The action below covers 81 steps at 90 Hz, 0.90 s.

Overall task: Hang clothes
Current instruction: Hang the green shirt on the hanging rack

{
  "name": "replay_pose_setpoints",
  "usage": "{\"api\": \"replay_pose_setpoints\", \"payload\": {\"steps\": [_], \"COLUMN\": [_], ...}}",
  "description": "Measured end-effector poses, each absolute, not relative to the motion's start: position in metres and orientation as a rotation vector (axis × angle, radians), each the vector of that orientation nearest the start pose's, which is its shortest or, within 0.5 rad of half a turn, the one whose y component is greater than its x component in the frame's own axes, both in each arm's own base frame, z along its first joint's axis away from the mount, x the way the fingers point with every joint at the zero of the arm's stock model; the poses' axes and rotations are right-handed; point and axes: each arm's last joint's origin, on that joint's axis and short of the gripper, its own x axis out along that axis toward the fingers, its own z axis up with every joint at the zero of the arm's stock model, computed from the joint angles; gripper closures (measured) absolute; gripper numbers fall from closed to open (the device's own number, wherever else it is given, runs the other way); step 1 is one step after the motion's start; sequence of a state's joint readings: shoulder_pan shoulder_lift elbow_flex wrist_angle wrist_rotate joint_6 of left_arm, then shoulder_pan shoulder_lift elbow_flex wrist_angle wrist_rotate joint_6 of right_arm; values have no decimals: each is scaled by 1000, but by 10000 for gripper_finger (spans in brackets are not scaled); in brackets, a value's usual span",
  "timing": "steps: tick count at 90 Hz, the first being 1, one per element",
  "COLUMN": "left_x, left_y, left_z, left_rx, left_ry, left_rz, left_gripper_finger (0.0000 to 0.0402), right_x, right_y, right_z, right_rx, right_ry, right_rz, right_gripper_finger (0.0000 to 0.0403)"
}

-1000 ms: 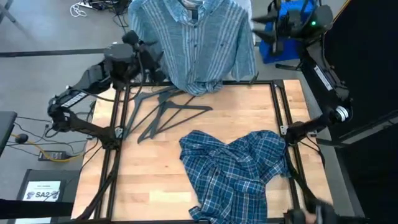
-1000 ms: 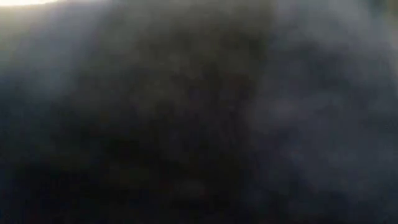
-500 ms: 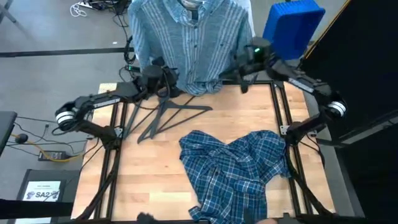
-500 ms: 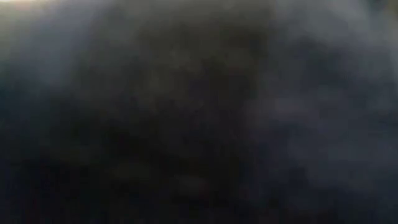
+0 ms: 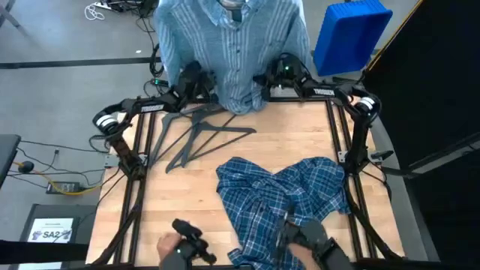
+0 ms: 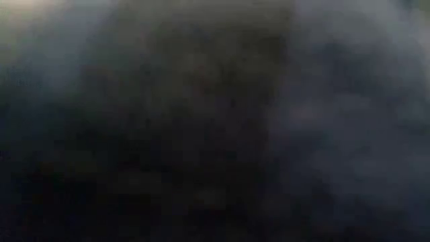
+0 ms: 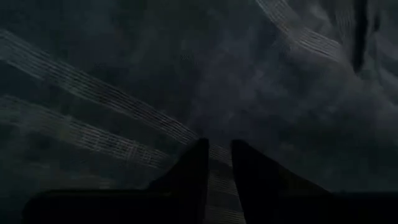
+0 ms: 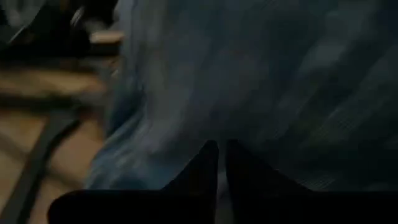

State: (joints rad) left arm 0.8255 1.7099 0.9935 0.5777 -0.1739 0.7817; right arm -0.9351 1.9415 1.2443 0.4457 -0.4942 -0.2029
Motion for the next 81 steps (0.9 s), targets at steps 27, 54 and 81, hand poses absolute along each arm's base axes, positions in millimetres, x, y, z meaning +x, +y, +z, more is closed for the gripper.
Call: {"api": "replay_pose_setpoints", "payload": {"steps": [27,54,81], "left_x": [260,272,263], "left_y": [320,345,358], "left_z": [276,325,360], "left_rx": [716,758,771], "left_ry": [384,273,240], "left_rz": [1010,1081,1144], "left_gripper_finger": [351,351,351], "right_x": [242,241,234], "right_y": [-381,-388,-395], "right_z": [273,324,343], "right_rx": [132,86,37], "right_ry": [33,-81,-118], "right_rz": [-494,-447,-497], "right_gripper_finger": [401,402,401]}}
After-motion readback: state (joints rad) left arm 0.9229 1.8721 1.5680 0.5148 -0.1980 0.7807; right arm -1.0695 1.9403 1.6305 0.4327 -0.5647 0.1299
